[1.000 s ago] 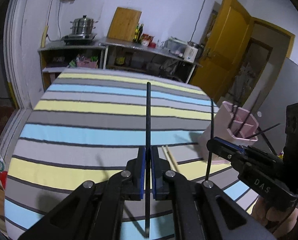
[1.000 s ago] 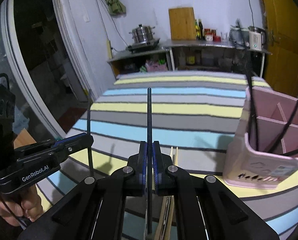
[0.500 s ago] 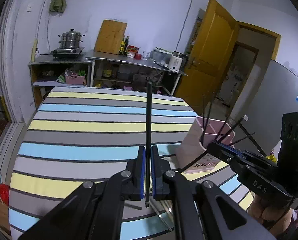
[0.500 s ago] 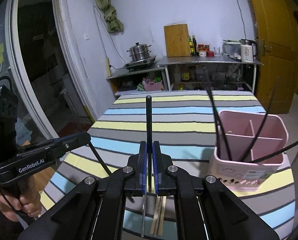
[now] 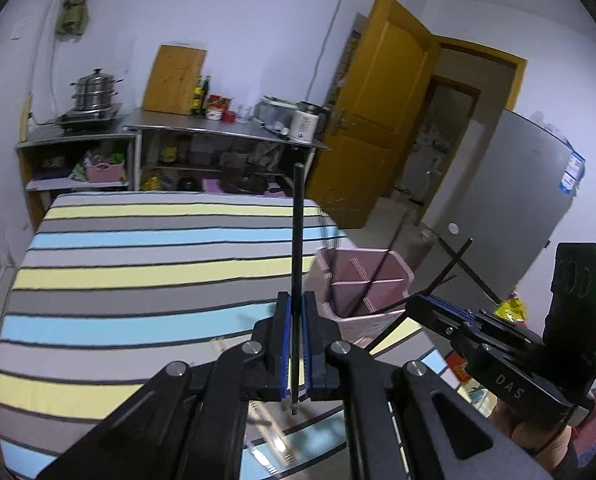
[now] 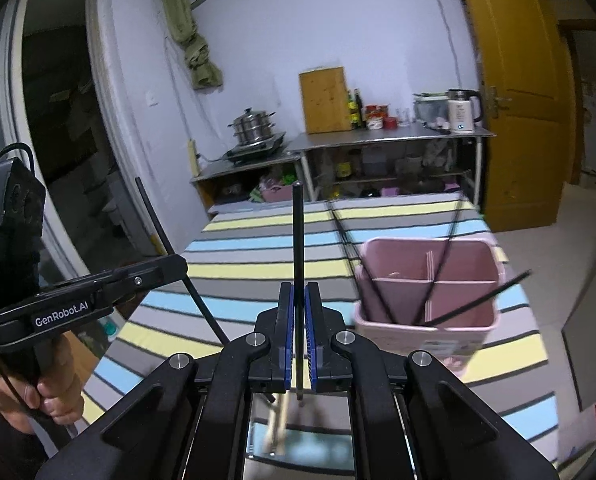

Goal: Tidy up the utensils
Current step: 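Lift the black chopstick with the right gripper and lower it into the pink caddy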

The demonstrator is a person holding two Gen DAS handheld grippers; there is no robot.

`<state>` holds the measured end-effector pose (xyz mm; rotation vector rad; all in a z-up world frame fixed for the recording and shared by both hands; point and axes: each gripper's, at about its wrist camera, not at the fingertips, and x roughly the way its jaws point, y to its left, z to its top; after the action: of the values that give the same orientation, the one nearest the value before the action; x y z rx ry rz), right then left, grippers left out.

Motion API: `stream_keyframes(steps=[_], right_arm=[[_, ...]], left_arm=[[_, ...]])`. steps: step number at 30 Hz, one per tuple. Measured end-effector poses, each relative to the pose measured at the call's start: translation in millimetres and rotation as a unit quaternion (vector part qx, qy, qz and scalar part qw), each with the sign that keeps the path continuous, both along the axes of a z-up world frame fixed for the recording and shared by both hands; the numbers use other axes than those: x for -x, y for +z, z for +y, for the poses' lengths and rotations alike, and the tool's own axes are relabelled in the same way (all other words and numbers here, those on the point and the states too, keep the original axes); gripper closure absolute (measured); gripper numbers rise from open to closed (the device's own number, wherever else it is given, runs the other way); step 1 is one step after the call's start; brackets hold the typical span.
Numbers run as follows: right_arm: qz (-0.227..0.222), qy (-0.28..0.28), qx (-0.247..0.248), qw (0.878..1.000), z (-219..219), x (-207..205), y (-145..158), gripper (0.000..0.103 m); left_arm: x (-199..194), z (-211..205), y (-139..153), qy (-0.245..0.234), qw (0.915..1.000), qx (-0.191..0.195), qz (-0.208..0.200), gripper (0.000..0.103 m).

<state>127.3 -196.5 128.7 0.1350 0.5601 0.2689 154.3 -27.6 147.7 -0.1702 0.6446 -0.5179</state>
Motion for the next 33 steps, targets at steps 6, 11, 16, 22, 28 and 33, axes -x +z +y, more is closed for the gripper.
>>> stream_keyframes(steps=[6, 11, 16, 22, 28, 33], right_arm=[[-0.022, -0.032, -0.007, 0.999, -34.0, 3.2, 24.1, 0.097], [-0.047, -0.054, -0.013, 0.997, -55.6, -1.3, 47.2, 0.097], [-0.068, -0.071, -0.014, 0.995, -69.3, -12.9, 64.0, 0.097], [-0.060, -0.086, -0.009, 0.994, -74.9, -29.2, 55.9, 0.097], [-0.035, -0.093, -0.006, 0.995, -81.5, -45.8, 32.8, 0.097], [-0.014, -0.091, -0.002, 0.996, -82.2, -56.0, 16.9, 0.097]], left_arm=[[-11.4, -29.4, 24.1, -0.026, 0.9995, 0.010, -0.017, 0.097], [-22.3, -44.4, 50.9, -0.037, 0.9982, 0.020, -0.042, 0.097], [-31.8, -60.9, 67.9, -0.041, 0.9968, 0.016, -0.067, 0.097], [-48.0, -78.4, 53.9, -0.045, 0.9969, 0.010, -0.064, 0.097], [-62.0, -87.5, 31.0, -0.044, 0.9977, 0.001, -0.052, 0.097], [-69.4, -92.5, 11.2, -0.044, 0.9984, -0.009, -0.034, 0.097]])
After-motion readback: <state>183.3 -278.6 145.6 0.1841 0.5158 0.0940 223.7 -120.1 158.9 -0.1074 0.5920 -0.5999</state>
